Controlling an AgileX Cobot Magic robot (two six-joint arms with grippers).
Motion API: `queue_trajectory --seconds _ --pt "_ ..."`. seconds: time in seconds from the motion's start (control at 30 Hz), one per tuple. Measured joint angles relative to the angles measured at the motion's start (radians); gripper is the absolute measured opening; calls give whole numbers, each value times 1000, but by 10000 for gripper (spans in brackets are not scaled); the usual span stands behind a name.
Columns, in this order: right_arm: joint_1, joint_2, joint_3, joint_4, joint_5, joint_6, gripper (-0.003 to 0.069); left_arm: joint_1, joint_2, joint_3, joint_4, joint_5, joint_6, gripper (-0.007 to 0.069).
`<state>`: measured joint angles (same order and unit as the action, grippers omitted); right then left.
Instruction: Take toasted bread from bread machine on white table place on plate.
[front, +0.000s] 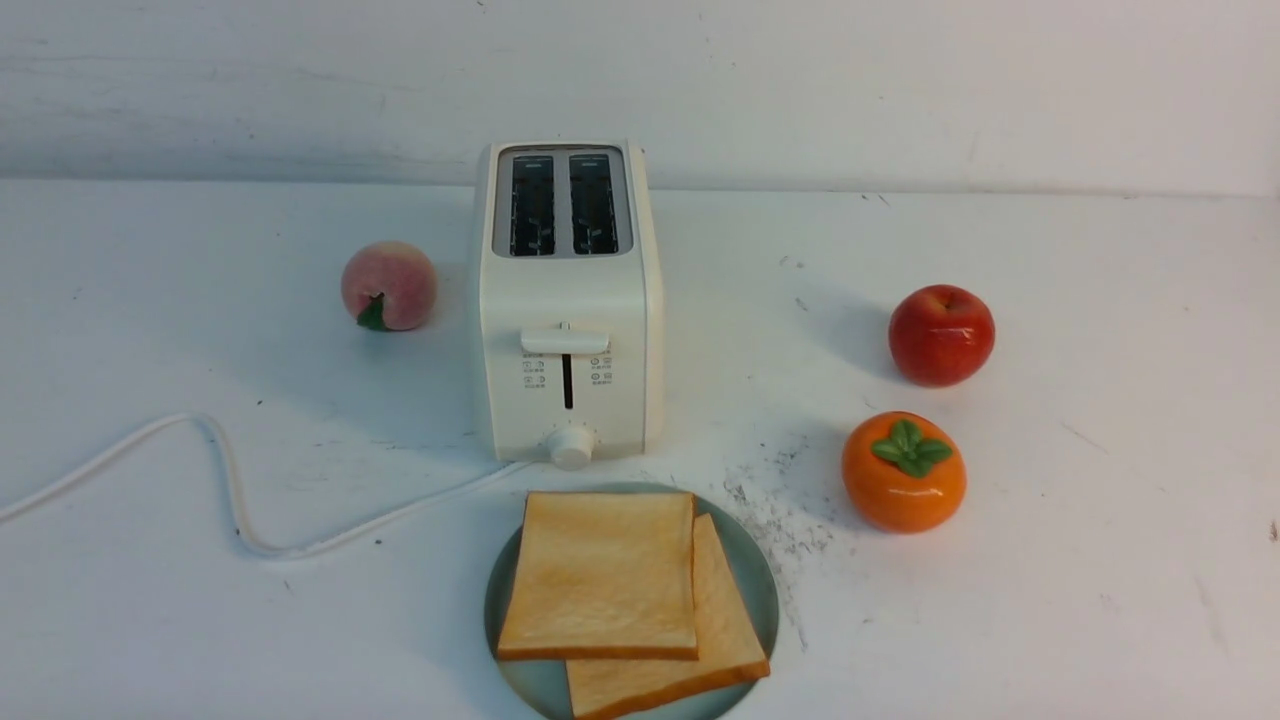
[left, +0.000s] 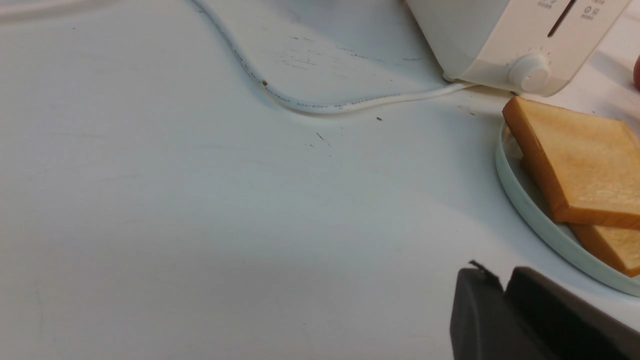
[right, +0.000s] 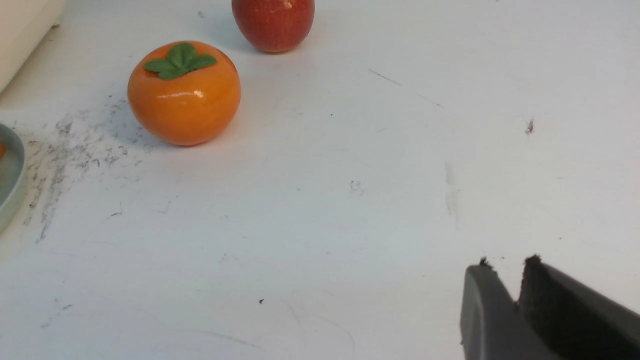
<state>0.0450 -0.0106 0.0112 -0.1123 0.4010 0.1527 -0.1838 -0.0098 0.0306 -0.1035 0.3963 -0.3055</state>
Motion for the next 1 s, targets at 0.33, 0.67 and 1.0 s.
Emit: queue_trajectory --seconds 0.33,0.67,1.0 --pt "0 0 0 0 0 0 122 0 0 0 -1 0 0 75" --pt "0 0 0 0 0 0 127 0 0 0 -1 0 0 75" --pt "0 0 0 0 0 0 139 0 0 0 -1 0 0 77"
